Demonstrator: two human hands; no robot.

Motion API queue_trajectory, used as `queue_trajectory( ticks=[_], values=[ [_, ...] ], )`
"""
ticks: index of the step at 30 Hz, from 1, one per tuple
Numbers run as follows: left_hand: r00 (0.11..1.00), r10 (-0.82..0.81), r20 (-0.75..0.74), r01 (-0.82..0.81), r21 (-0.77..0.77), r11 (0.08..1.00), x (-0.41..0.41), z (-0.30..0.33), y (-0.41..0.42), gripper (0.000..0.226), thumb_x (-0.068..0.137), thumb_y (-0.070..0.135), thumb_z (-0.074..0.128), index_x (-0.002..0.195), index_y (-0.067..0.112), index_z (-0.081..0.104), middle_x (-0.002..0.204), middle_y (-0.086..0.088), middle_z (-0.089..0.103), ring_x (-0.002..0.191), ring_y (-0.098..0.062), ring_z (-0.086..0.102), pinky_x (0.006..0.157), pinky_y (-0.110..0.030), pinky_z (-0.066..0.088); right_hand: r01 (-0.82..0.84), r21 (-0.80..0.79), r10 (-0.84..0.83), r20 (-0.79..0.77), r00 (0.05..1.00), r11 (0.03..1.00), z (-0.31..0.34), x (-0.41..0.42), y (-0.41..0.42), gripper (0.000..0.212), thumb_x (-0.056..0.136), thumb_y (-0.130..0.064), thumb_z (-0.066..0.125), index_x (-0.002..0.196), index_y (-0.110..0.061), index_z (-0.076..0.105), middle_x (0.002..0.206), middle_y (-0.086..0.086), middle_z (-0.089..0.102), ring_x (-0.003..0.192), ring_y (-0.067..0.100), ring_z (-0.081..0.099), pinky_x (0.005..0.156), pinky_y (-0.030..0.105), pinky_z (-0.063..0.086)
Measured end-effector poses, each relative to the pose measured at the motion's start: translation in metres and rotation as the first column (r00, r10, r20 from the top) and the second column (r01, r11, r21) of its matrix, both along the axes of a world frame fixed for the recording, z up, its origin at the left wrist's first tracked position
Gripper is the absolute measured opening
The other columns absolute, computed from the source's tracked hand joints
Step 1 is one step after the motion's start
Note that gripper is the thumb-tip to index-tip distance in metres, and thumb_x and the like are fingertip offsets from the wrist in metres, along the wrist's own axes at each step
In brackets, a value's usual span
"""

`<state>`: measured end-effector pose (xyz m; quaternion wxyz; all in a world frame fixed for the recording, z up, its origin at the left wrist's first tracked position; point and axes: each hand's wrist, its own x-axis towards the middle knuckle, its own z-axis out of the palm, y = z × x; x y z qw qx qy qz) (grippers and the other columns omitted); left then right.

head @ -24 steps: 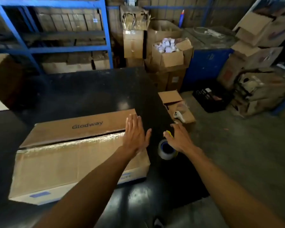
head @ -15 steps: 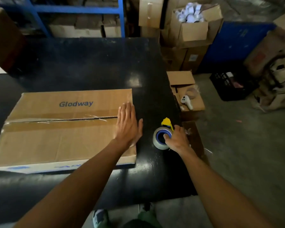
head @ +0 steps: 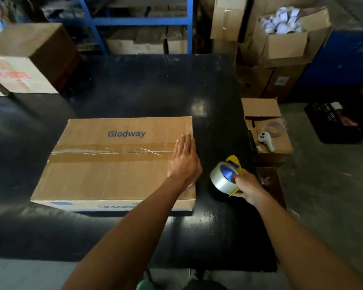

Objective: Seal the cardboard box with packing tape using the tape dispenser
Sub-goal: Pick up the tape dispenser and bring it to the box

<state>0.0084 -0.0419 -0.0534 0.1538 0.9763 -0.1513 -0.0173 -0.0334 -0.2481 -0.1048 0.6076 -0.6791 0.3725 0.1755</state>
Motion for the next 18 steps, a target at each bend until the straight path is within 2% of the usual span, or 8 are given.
queue_trajectory(
  ticks=[2, 4, 7, 10, 12, 14, 16, 18],
  values=[
    [1.0, -0.016, -0.006, 0.016, -0.038, 0.999, 0.001, -0.002, 0.002, 0.067, 0.092, 0.028, 0.022, 0.144, -0.008, 0.042, 0.154, -0.028, 0.036, 0.146, -0.042, 0.031, 0.122, -0.047, 0.019, 0.066, 0.176, -0.074, 0.04, 0.996, 0.982, 0.016, 0.003, 0.002, 0.034, 0.097, -0.01, 0.05, 0.123, -0.03, 0.059, 0.123, 0.011, 0.062, 0.112, 0.035, 0.06, 0.085, 0.053, 0.055],
    [0.999, -0.024, -0.033, 0.02, -0.107, 0.994, 0.002, 0.0, 0.005, 0.065, 0.098, 0.032, 0.022, 0.149, -0.006, 0.036, 0.159, -0.024, 0.028, 0.15, -0.037, 0.021, 0.124, -0.042, 0.008, 0.11, 0.31, -0.137, 0.065, 0.988, 0.944, 0.032, 0.005, 0.004, 0.032, 0.093, -0.011, 0.053, 0.116, -0.03, 0.063, 0.119, 0.012, 0.063, 0.111, 0.037, 0.059, 0.094, 0.058, 0.051],
    [0.978, -0.014, -0.208, -0.06, -0.347, 0.936, 0.007, 0.018, 0.01, 0.057, 0.108, 0.035, 0.029, 0.155, 0.004, 0.027, 0.166, -0.012, 0.016, 0.154, -0.025, 0.006, 0.123, -0.033, -0.003, 0.088, 0.447, -0.148, 0.101, 0.984, 0.89, 0.055, 0.006, 0.008, 0.046, 0.076, -0.015, 0.06, 0.122, -0.017, 0.067, 0.116, 0.016, 0.067, 0.108, 0.035, 0.059, 0.091, 0.048, 0.05],
    [0.92, 0.027, -0.39, -0.307, -0.677, 0.669, 0.005, 0.048, 0.019, 0.041, 0.107, 0.033, 0.041, 0.138, 0.011, 0.055, 0.142, -0.008, 0.054, 0.138, -0.023, 0.043, 0.114, -0.032, 0.03, -0.003, 0.52, -0.142, 0.238, 0.961, 0.854, 0.086, 0.006, 0.018, 0.051, 0.07, -0.02, 0.062, 0.119, -0.006, 0.067, 0.104, 0.019, 0.064, 0.083, 0.026, 0.06, 0.073, 0.036, 0.048],
    [0.862, 0.048, -0.505, -0.471, -0.762, 0.444, 0.009, 0.059, 0.032, 0.035, 0.105, 0.037, 0.043, 0.114, 0.015, 0.069, 0.116, -0.003, 0.067, 0.113, -0.019, 0.061, 0.097, -0.029, 0.042, -0.035, 0.454, -0.167, 0.397, 0.903, 0.89, 0.106, 0.005, 0.033, 0.039, 0.075, -0.015, 0.057, 0.112, -0.009, 0.068, 0.096, 0.015, 0.066, 0.076, 0.02, 0.064, 0.072, 0.031, 0.049],
    [0.801, 0.022, -0.598, -0.582, -0.769, 0.266, 0.019, 0.07, 0.051, 0.045, 0.104, 0.042, 0.043, 0.108, 0.008, 0.072, 0.113, -0.008, 0.073, 0.104, -0.02, 0.068, 0.091, -0.032, 0.049, -0.064, 0.224, -0.076, 0.563, 0.823, 0.973, 0.127, 0.006, 0.053, 0.045, 0.07, -0.016, 0.059, 0.114, -0.015, 0.068, 0.098, 0.005, 0.072, 0.088, 0.017, 0.068, 0.079, 0.029, 0.051],
    [0.722, -0.067, -0.689, -0.67, -0.72, 0.179, 0.03, 0.085, 0.071, 0.054, 0.104, 0.047, 0.039, 0.105, 0.004, 0.071, 0.113, -0.016, 0.073, 0.104, -0.029, 0.069, 0.083, -0.035, 0.054, -0.105, -0.048, 0.111, 0.656, 0.747, 0.993, 0.151, 0.009, 0.075, 0.048, 0.066, -0.017, 0.062, 0.113, -0.024, 0.067, 0.1, -0.005, 0.072, 0.093, 0.009, 0.067, 0.081, 0.024, 0.05],
    [0.644, -0.168, -0.747, -0.73, -0.665, 0.156, 0.034, 0.1, 0.095, 0.059, 0.103, 0.051, 0.037, 0.107, 0.001, 0.067, 0.116, -0.022, 0.068, 0.109, -0.034, 0.066, 0.088, -0.041, 0.055, -0.153, -0.215, 0.261, 0.699, 0.666, 0.965, 0.17, 0.012, 0.101, 0.05, 0.064, -0.014, 0.066, 0.113, -0.025, 0.067, 0.103, -0.006, 0.07, 0.089, 0.001, 0.065, 0.075, 0.013, 0.048]
  ],
)
